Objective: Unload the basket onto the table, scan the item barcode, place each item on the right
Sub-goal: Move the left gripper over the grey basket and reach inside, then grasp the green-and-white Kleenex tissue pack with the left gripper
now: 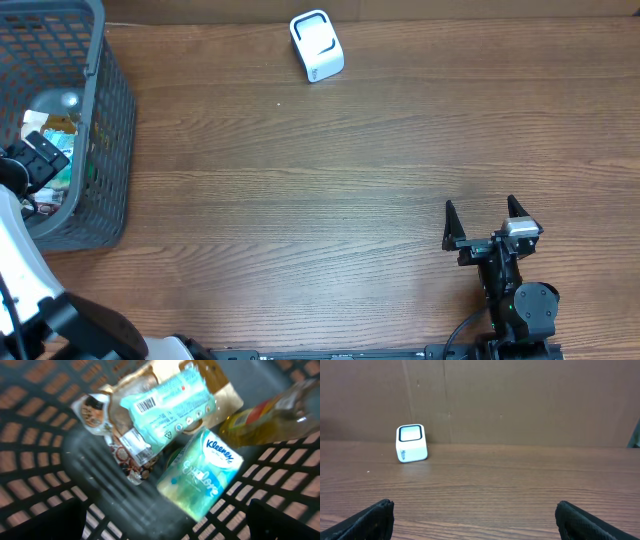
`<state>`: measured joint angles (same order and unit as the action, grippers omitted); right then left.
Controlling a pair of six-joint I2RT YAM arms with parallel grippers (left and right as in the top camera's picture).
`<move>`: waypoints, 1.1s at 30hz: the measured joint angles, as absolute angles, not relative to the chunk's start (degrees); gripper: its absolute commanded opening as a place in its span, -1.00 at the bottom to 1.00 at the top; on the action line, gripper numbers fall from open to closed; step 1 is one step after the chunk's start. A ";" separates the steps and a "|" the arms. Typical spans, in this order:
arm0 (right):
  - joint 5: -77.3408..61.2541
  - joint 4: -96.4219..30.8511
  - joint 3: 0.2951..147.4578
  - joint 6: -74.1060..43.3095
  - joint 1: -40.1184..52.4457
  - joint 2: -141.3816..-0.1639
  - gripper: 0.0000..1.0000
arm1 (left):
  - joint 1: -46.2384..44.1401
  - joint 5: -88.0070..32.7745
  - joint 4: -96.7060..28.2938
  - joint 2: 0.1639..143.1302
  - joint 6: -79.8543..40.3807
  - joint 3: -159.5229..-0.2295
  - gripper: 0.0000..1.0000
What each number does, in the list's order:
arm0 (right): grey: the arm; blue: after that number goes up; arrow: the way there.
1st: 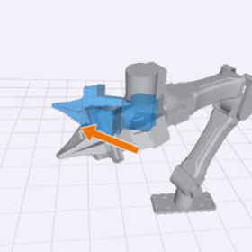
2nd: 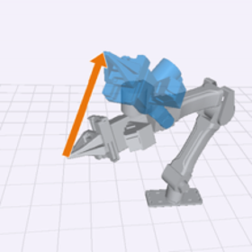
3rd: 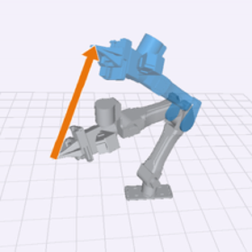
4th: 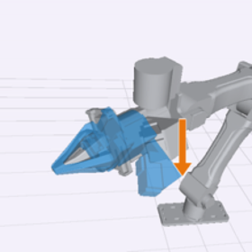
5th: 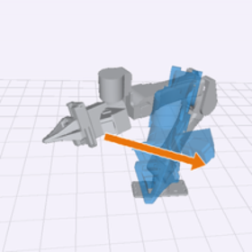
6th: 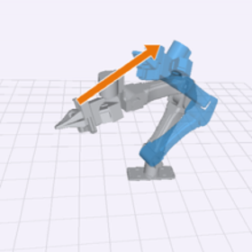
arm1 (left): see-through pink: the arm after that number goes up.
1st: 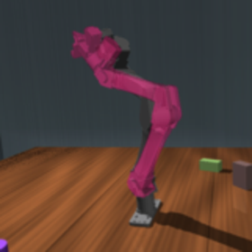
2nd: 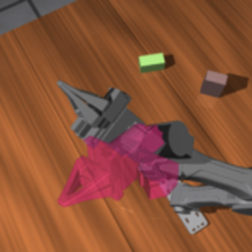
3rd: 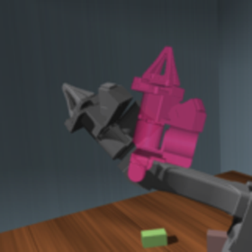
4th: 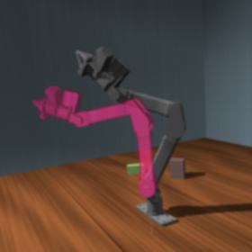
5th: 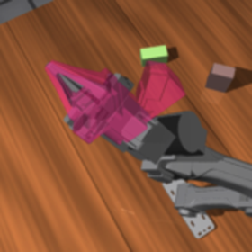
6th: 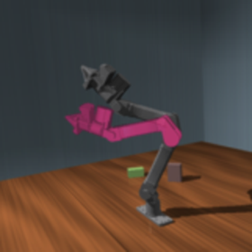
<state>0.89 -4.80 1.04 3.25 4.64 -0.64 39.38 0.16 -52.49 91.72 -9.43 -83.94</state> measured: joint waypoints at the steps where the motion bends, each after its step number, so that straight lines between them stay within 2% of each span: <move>1: 0.91 -4.82 1.04 3.22 4.64 -0.62 1.00 | 39.38 -0.12 -52.21 92.84 -8.78 -83.94 0.99; 13: 0.89 -4.80 1.04 3.25 4.64 -0.62 1.00 | 39.38 -9.34 -49.58 101.38 -0.62 -83.94 0.99; 33: 0.89 -4.75 1.04 3.25 4.64 -0.64 1.00 | 37.85 -11.38 -46.81 107.18 1.72 -83.94 0.98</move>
